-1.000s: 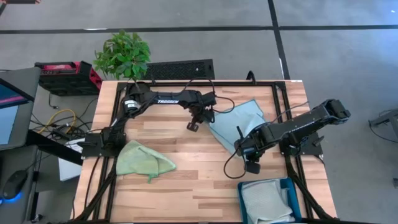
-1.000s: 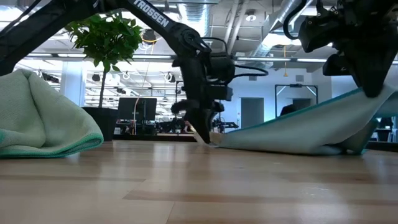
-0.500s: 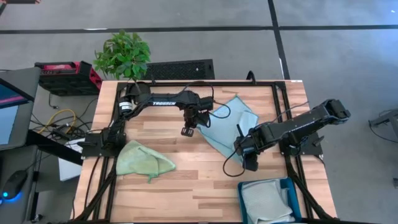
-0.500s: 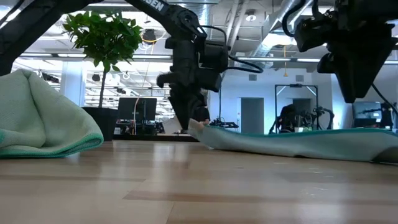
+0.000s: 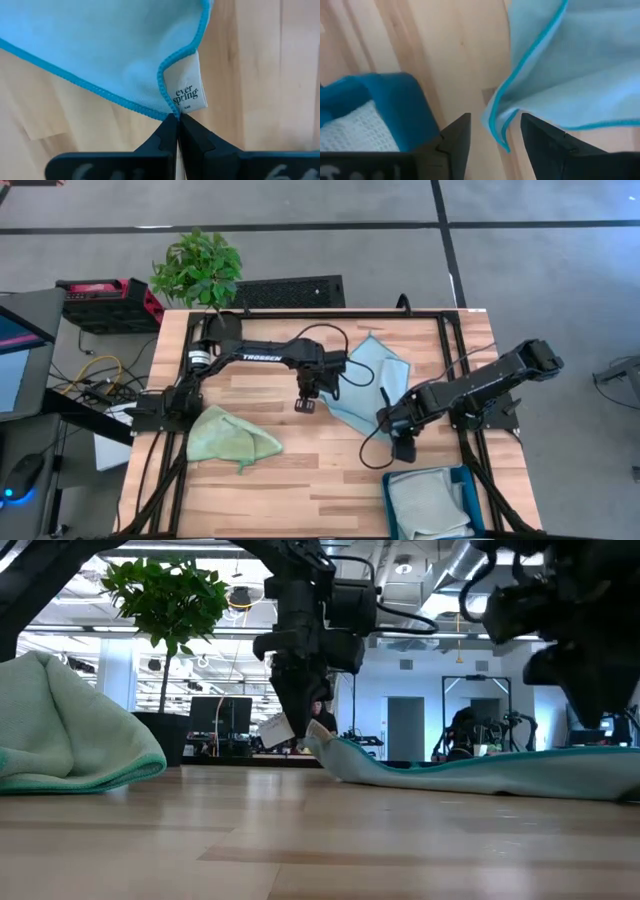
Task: Fold microfiber towels
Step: Fold the blue microfiber cloth
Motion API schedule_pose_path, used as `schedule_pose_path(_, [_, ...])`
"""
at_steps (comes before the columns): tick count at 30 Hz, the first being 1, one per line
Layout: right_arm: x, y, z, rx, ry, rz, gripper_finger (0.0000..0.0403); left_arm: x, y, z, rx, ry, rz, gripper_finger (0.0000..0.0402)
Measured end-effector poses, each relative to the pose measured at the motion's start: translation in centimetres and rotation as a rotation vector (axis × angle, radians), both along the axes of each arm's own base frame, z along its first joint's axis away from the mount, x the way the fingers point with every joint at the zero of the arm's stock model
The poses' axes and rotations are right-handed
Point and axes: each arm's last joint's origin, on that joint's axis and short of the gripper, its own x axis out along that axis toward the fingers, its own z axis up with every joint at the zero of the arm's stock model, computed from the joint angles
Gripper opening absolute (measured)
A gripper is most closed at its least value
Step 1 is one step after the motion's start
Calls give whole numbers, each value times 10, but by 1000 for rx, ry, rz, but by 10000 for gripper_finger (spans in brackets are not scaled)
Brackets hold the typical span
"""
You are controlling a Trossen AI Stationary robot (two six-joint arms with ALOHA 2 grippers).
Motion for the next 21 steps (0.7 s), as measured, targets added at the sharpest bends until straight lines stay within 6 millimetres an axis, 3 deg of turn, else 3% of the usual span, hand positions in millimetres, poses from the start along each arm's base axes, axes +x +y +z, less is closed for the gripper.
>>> schedule_pose_path(8, [-14, 3, -20, -7, 81, -47, 187, 0, -10, 0, -8, 20, 38, 0])
schedule_pose_path(21, [-21, 7, -31, -4, 82, -47, 180, 0, -11, 0, -11, 25, 44, 0])
